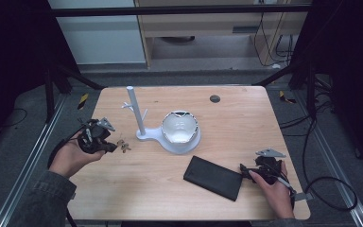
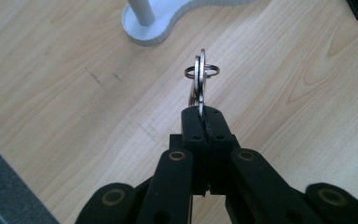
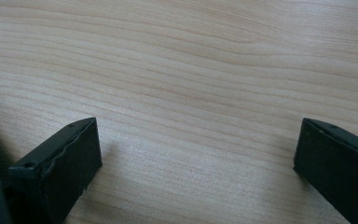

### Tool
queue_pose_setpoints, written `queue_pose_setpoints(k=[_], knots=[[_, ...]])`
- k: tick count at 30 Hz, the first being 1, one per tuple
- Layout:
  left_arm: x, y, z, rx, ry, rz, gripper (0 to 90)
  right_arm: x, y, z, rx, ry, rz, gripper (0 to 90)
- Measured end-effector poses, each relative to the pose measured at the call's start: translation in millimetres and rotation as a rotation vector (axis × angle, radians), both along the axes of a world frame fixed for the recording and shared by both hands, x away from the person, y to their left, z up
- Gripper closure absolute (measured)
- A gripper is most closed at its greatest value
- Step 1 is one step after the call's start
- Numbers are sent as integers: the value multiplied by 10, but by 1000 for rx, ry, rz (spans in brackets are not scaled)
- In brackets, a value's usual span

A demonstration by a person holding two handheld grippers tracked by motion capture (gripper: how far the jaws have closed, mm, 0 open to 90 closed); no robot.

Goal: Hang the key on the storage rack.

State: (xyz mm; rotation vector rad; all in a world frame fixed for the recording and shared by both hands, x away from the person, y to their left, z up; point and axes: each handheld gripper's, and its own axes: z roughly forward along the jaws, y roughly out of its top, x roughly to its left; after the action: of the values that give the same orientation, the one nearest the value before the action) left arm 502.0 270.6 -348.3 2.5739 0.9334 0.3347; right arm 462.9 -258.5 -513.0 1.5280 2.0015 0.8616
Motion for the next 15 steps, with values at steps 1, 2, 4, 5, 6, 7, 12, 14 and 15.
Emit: queue_pose_setpoints(k=[1, 2, 4, 5, 6, 7, 12, 14, 15], knots=[[0, 0, 0, 0, 0, 0, 893, 0, 0, 0, 0, 0, 0, 7], [11, 9, 37, -3, -2, 3, 893, 2, 2, 0, 2, 0, -1, 6], [37, 27, 105, -2, -8, 14, 893, 3, 4, -1, 1, 0, -2, 6], [45, 30, 125, 0, -9, 16, 893, 3, 4, 0, 1, 0, -2, 6], [56, 33, 156, 6, -15, 22, 893, 3, 4, -1, 1, 0, -2, 6], [68, 34, 187, 6, -16, 24, 893, 3, 5, -1, 1, 0, -2, 6], [122, 2, 355, 35, -29, 28, 893, 2, 4, -1, 1, 0, -2, 6], [136, -19, 419, 41, -37, 23, 893, 2, 4, -1, 1, 0, -2, 6], [143, -28, 450, 40, -42, 21, 893, 3, 5, 0, 2, 0, -2, 6]])
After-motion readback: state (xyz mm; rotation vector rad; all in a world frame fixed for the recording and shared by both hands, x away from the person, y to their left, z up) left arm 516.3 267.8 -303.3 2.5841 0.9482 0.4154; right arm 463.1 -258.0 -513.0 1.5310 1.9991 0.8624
